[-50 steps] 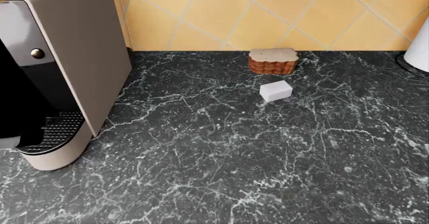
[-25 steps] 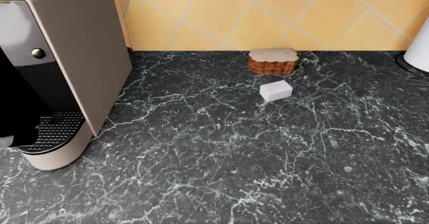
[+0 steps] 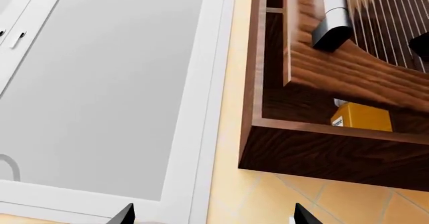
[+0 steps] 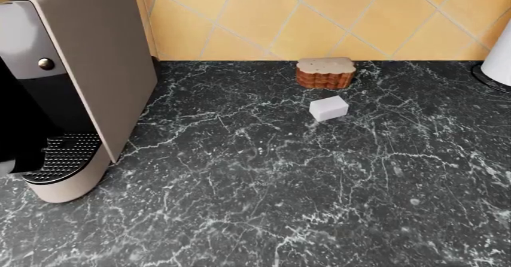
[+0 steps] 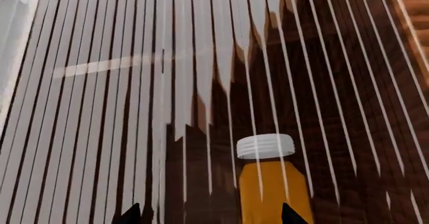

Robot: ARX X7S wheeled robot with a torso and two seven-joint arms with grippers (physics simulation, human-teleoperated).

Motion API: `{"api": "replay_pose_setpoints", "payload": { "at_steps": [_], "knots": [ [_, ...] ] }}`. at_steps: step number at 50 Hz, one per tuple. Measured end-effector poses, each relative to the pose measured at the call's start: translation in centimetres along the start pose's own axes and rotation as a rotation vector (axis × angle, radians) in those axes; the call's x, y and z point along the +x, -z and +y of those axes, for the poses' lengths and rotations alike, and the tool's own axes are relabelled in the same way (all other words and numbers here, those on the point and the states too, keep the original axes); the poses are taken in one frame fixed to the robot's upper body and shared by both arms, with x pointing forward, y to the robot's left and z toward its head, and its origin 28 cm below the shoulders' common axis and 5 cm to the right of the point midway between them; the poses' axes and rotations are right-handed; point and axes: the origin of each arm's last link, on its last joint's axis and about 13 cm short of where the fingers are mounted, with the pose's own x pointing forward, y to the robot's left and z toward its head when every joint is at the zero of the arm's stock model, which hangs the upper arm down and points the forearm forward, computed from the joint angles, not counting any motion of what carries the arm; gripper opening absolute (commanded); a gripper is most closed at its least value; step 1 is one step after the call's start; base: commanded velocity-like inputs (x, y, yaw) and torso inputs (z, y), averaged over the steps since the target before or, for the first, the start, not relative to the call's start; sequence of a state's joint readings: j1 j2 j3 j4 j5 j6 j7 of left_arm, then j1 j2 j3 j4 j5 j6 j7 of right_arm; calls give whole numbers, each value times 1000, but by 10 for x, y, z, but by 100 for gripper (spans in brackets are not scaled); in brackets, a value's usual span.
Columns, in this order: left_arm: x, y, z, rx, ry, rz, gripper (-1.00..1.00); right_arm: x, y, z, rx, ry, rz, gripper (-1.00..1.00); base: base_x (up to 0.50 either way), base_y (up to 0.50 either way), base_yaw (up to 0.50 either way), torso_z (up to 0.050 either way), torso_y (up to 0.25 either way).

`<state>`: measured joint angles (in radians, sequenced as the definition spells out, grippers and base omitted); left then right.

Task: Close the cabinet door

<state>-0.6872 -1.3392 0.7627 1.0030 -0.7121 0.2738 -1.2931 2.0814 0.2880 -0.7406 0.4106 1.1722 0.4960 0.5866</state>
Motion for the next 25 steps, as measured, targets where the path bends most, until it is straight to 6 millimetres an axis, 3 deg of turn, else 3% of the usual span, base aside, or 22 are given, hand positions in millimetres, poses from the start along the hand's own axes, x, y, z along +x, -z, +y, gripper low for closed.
{"api": "replay_pose_setpoints", "payload": {
  "at_steps": [25],
  "knots": [
    [0,1,0,0,0,3,100,6,7,6,-152,90,33,100,3,-1,-3,0,0]
  ]
}}
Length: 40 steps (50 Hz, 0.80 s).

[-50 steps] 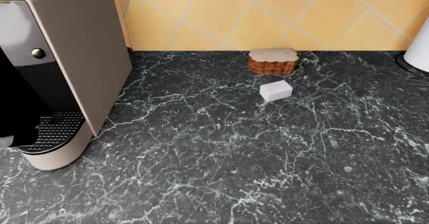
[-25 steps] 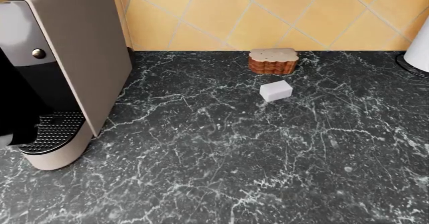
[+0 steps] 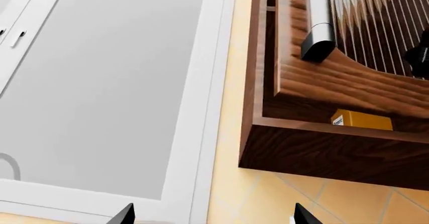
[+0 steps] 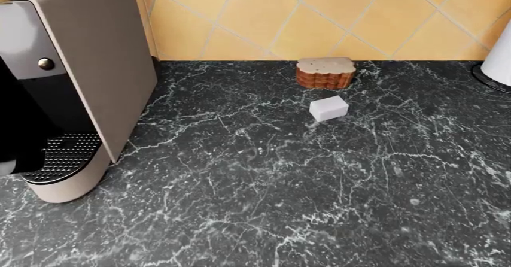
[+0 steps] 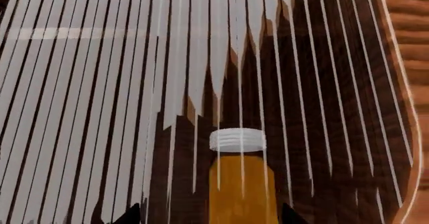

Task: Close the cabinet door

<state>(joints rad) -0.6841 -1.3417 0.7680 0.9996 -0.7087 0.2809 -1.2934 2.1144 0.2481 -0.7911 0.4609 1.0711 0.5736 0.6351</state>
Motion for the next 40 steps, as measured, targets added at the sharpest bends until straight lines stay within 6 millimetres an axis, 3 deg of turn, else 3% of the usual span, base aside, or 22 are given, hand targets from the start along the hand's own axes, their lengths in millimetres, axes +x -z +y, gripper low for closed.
{"api": "replay_pose_setpoints", "payload": {
  "at_steps": [40],
  "knots": [
    [1,1,0,-3,4,7,100,24,18,29,-406,122,36,100,6,-1,-1,0,0]
  ]
}}
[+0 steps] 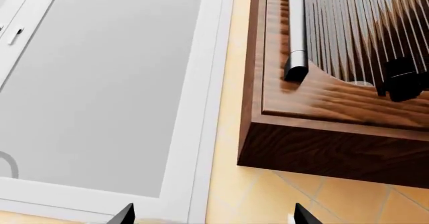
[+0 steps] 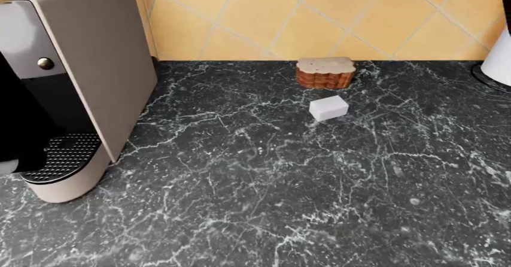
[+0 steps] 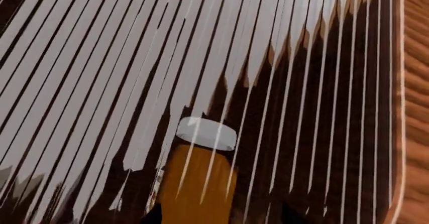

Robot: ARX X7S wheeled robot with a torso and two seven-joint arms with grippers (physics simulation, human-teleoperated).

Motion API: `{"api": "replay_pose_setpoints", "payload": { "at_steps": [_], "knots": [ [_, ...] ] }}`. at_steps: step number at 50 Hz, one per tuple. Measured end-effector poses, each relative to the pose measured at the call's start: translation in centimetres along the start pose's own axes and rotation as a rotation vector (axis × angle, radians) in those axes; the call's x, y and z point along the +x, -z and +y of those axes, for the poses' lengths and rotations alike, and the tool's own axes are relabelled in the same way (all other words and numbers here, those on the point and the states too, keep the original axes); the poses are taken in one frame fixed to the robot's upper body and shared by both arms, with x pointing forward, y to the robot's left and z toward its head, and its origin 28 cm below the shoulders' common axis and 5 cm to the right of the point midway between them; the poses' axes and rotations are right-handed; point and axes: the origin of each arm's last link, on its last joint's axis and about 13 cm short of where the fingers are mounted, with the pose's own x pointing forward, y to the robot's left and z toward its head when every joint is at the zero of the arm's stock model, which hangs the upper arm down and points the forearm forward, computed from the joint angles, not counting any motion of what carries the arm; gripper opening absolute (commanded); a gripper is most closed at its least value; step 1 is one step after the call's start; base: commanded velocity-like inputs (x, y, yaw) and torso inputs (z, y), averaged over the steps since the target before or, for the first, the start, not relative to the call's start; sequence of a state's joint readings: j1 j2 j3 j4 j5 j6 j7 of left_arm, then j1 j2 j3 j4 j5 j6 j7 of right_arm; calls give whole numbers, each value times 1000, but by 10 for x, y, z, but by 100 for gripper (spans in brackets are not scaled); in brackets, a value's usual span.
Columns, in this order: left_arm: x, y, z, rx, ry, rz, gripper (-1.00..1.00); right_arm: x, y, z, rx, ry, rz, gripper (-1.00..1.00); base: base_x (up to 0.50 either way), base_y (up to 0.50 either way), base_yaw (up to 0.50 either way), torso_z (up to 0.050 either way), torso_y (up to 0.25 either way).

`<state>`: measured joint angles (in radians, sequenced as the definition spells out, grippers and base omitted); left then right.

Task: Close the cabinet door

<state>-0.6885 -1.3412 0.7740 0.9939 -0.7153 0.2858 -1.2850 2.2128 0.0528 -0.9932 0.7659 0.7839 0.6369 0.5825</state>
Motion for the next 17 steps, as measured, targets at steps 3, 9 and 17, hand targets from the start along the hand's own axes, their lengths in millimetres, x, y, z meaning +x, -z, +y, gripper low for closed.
{"api": "replay_pose_setpoints", "payload": {
  "at_steps": [3,9,17],
  "knots": [
    [0,0,0,0,0,1,100,0,1,3,-28,7,-7,100,15,3,7,3,0],
    [0,0,0,-1,-1,1,100,0,1,7,-66,19,-16,100,15,3,7,4,0],
    [0,0,0,-1,-1,2,100,0,1,8,-72,23,-15,100,15,2,7,3,0]
  ]
}}
